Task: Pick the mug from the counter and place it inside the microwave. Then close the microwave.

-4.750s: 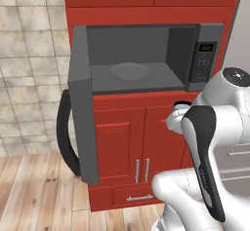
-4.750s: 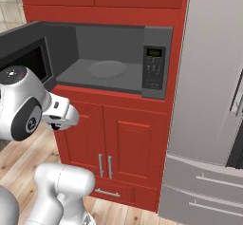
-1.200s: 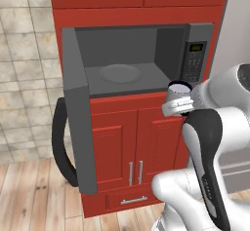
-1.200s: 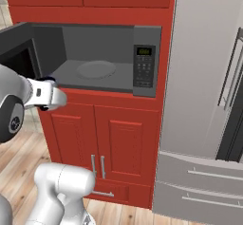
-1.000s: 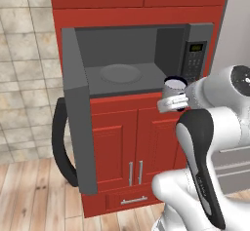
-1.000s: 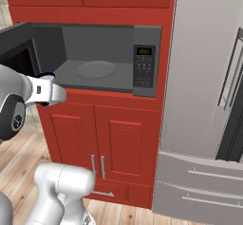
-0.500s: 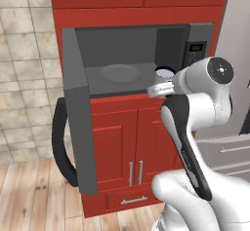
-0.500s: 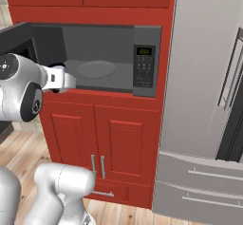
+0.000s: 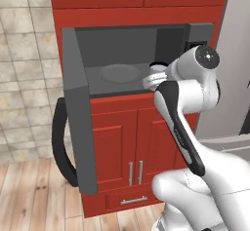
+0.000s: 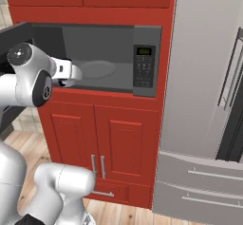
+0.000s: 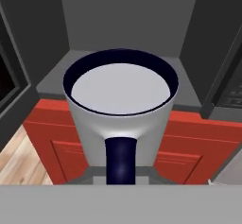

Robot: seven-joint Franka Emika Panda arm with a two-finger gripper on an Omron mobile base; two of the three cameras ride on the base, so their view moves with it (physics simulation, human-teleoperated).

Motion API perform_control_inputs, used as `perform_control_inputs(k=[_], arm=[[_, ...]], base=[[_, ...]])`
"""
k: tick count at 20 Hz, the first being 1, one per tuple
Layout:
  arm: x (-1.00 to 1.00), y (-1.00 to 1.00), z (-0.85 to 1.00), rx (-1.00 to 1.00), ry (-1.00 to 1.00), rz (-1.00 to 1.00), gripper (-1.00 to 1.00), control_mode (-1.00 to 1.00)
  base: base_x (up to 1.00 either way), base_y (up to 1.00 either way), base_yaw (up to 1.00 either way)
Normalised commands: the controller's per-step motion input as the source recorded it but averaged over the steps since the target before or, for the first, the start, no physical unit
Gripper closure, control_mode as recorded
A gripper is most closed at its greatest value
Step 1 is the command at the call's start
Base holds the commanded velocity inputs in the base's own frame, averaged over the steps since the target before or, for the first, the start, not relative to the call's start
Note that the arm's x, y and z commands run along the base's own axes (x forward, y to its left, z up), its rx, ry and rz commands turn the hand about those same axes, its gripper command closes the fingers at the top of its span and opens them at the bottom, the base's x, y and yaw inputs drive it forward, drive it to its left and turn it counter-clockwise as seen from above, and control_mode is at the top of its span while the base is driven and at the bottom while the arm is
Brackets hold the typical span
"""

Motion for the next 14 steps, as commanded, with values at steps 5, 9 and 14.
perform_control_inputs(k=[5,9,14], arm=[[0.34,0.0,-0.19,0.0,0.0,0.0,1.0,-1.0],[0.37,0.0,-0.15,0.0,0.0,0.0,1.0,-1.0],[0.3,0.0,-0.01,0.0,0.0,0.0,1.0,-1.0]], base=[[0.0,0.0,0.0],[0.0,0.0,0.0],[0.0,0.0,0.0]])
